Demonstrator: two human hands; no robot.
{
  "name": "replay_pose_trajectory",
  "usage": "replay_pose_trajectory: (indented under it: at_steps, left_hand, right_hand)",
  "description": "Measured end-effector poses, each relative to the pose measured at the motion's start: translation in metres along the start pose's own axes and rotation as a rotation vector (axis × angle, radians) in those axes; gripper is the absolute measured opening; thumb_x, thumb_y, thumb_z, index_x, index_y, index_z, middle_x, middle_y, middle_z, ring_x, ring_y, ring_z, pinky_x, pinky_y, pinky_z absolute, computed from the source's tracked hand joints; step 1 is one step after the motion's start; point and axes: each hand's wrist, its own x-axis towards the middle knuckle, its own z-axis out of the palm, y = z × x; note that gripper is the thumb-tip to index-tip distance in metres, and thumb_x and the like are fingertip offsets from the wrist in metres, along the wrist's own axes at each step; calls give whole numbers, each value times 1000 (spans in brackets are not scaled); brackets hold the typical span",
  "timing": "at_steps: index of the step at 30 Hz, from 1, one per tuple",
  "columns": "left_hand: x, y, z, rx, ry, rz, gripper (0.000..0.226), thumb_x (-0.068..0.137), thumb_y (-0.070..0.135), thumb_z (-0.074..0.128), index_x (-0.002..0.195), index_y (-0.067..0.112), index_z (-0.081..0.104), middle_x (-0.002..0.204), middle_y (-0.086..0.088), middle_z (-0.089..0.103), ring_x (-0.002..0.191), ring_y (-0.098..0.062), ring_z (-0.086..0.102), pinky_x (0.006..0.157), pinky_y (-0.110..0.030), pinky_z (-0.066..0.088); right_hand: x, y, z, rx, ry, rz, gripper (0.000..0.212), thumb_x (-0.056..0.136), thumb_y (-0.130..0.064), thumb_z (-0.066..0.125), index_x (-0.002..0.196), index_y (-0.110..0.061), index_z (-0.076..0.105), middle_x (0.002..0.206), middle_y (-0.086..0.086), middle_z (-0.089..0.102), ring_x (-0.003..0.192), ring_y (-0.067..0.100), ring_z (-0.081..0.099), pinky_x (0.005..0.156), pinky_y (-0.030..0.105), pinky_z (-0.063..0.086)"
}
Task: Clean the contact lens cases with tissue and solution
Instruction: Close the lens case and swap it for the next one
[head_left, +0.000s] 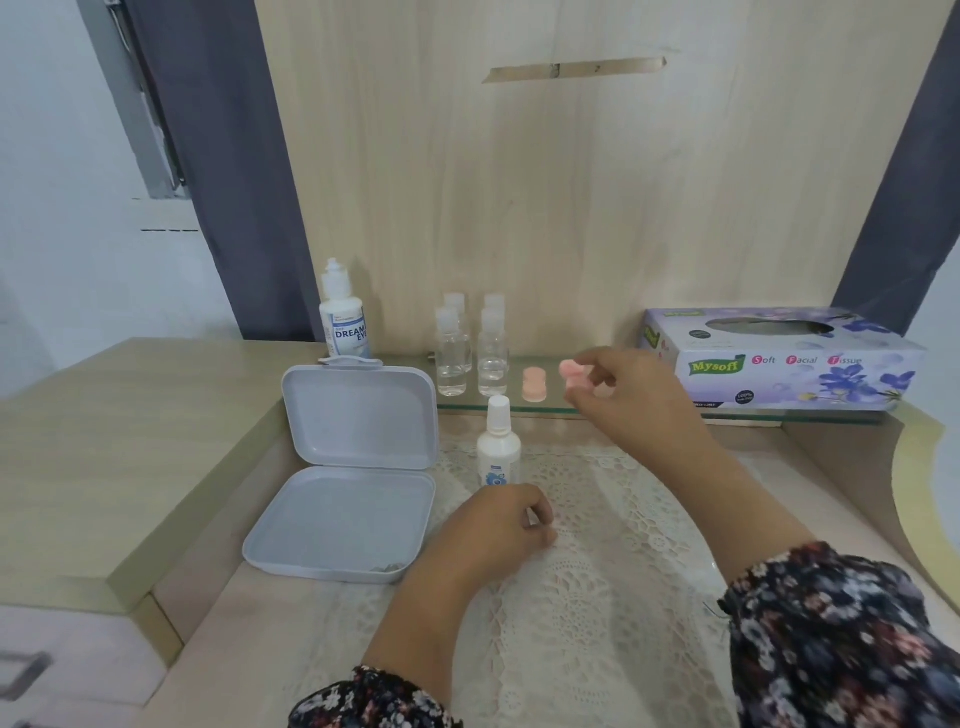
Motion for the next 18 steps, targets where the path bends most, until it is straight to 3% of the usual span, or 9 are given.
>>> replay_pose_trajectory:
  at_steps: [3,9,14,18]
  left_hand:
    - [-1,-1,0,-1,-10,4,3,87,31,65,89,30,64,74,10,54,66,-7,51,63,-25,46]
    - [0,-1,-1,-1,-15,-5,5,87,32,64,92,29,64,73,11,54,67,-8,53,63,-25,48]
    - [0,0,-1,15,-21,7,7,88,31,63,94,28,63,73,11,53,65,-7,51,56,-21,43]
    - [0,0,-1,36,-18,11,8,88,32,63,96,28,63,73,11,52,67,-7,51,60,-22,44]
  right_hand:
    - [12,1,10,-100,-14,-15,34,86,-24,62,119,-16,66,95,-2,64,102,20,51,87,32,42]
    - [20,1,17,-302,-50,-13,26,85,-29,58,91,-7,71,86,8,66,95,25,51,82,38,46]
    - [21,-3,15,-352,-75,-16,28,84,-34,59,88,-9,71,86,7,68,94,24,51,80,36,45]
    - [20,-4,14,-356,-70,-19,28,84,-35,60,90,-9,71,86,6,67,94,23,50,77,35,43]
